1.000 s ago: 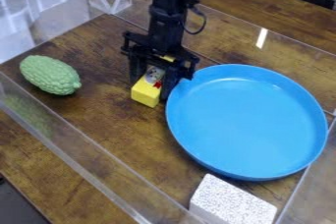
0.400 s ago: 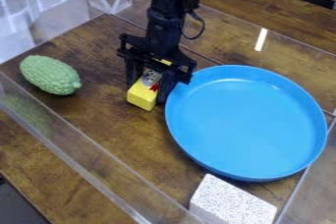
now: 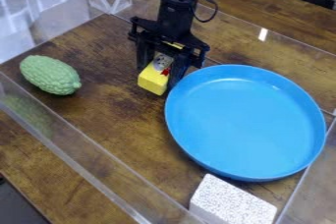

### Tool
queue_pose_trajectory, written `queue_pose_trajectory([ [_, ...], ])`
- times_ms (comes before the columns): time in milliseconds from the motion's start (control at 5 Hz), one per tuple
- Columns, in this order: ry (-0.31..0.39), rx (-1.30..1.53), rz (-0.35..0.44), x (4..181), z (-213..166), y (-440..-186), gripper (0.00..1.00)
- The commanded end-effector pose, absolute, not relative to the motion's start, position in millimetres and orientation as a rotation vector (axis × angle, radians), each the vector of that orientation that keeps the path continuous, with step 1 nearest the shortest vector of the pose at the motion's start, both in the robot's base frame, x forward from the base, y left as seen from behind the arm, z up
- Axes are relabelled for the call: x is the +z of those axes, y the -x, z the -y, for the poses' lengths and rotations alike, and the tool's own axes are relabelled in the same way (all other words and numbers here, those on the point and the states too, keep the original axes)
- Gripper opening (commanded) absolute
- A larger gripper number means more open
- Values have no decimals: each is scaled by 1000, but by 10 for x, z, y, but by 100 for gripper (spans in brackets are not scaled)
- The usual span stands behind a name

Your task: Put the yellow block in the blue tray

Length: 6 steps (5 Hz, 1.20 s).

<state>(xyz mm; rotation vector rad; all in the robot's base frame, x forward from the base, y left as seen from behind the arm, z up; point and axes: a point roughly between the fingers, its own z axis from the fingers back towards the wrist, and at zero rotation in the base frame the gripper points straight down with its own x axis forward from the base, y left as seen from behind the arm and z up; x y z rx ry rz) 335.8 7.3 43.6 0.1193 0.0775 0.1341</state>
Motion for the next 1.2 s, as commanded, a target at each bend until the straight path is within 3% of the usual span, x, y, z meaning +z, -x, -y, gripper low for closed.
queue_pose_trajectory([
  [0, -113, 83, 29, 779, -23, -3494, 0],
  [600, -115, 48, 32, 900, 96, -3434, 0],
  [1000, -122, -13, 39, 844, 170, -3296, 0],
])
